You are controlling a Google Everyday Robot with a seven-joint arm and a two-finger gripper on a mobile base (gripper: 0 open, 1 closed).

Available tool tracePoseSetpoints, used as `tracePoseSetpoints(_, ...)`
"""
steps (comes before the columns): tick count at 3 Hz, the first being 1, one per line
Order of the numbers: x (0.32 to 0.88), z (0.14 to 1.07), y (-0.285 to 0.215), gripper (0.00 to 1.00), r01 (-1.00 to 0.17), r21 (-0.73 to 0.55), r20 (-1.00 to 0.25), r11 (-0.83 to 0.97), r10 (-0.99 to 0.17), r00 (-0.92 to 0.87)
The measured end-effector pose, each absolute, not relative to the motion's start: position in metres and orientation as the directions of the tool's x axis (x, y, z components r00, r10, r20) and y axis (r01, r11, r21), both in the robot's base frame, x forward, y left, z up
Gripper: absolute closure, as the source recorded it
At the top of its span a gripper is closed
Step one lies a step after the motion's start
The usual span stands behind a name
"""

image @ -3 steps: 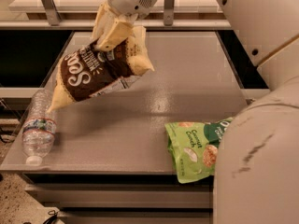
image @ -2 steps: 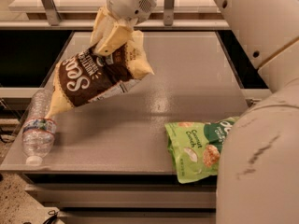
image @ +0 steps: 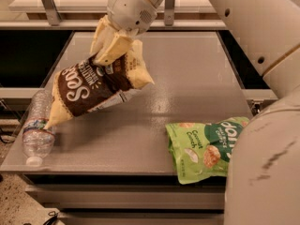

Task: Move brown chip bag near water bottle

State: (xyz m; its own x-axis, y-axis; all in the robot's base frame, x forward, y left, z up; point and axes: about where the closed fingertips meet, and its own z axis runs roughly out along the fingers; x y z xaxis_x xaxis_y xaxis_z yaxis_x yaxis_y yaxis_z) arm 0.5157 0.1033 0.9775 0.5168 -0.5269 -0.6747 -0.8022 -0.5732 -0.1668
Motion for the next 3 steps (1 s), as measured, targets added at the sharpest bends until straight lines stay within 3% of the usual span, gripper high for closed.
tracePoseSetpoints(3,0.5049,0.9634,0.1039,0.13,-0.806,-0.136,-0.699,-0.576,-0.521,0.49)
